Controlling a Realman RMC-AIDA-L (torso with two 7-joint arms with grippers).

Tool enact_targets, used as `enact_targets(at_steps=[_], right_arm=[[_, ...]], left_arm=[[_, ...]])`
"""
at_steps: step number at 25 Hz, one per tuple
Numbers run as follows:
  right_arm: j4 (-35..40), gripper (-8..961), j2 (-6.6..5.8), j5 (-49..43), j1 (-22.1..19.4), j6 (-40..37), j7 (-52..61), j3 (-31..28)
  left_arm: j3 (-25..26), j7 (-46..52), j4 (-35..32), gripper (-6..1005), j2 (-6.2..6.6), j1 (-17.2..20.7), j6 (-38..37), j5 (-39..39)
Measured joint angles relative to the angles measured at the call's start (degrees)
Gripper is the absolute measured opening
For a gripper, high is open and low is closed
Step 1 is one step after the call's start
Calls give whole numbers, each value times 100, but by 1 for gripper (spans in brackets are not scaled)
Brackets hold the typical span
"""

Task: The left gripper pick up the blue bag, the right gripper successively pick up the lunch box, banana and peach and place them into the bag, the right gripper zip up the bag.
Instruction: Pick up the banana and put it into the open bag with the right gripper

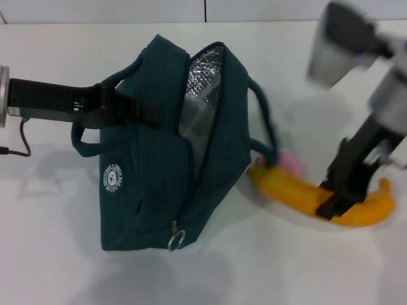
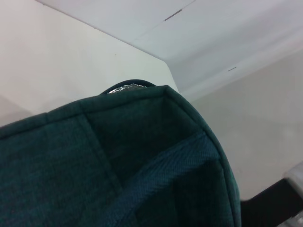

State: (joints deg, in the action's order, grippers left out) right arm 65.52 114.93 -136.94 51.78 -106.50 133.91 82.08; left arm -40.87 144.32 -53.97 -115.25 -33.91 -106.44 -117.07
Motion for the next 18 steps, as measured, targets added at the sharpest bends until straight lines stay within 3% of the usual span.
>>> enact_targets(at_steps=[4,11,18], right_arm=[[132,406,-253,-15,-125,-500,-118,-1081],[113,406,-627,-20,-429,-569,-298,-2050],[83,406,-734,-200,-694,-343,-430,-2767]], left_arm=[[0,-6,-4,38,7,0,1,3],[1,-53,5,39,30,8,1,46],[1,-53,9,39,2,8,1,53]])
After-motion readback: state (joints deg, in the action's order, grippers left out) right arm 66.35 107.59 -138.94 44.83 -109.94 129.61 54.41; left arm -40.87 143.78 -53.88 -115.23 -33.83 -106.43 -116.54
